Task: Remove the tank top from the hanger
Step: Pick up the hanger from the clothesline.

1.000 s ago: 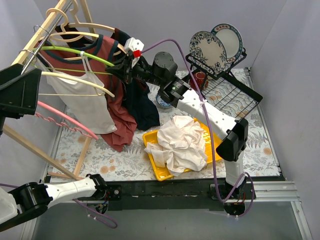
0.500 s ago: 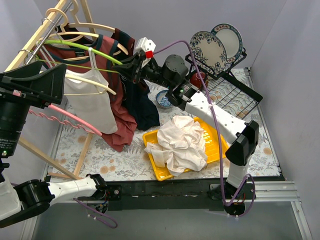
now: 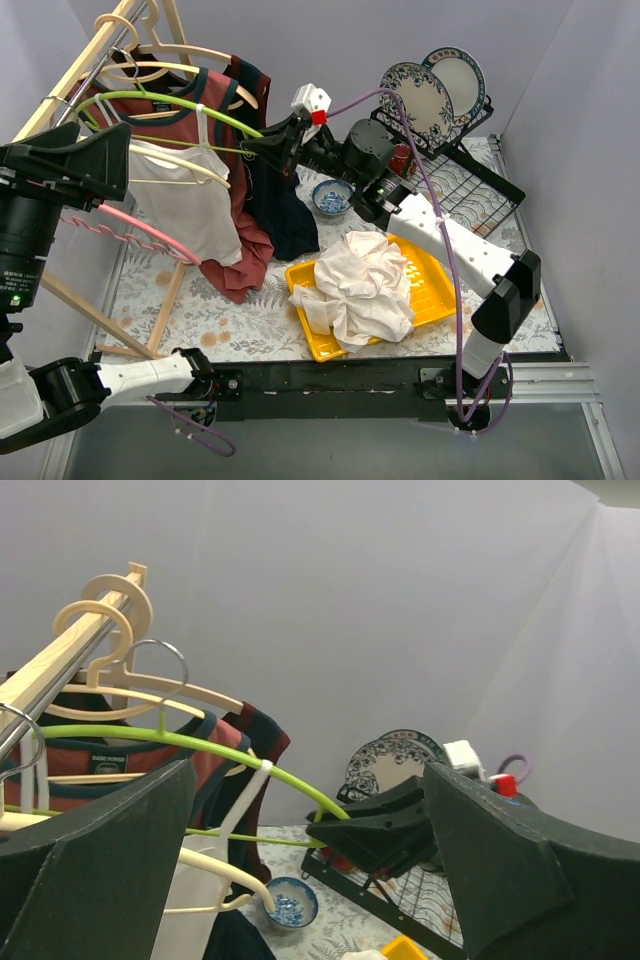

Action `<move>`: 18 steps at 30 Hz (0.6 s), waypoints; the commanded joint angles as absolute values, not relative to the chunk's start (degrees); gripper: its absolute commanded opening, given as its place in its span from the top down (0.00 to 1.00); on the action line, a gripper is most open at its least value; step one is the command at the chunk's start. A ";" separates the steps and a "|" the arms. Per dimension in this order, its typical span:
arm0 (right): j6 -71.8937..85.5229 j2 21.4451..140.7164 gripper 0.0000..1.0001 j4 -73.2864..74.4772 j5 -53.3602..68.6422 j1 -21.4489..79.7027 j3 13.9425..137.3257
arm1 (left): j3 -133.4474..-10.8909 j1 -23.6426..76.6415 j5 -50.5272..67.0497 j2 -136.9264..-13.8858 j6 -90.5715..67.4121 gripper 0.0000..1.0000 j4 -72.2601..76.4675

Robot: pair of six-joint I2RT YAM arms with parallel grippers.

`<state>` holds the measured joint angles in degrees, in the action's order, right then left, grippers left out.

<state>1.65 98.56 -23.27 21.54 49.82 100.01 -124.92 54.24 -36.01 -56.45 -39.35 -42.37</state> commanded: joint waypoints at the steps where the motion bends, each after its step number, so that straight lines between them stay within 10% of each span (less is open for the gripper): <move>1: 0.18 89.93 0.99 -29.19 19.78 49.31 97.13 | -124.72 54.40 -41.56 -60.55 -35.86 0.05 -43.16; 18: 2.63 67.77 0.99 -36.38 16.53 48.87 70.94 | -121.29 54.49 -36.57 -67.49 -38.83 0.23 -38.49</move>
<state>1.28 73.14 -26.17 19.09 49.12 73.80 -119.96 54.24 -39.75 -66.57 -35.86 -37.71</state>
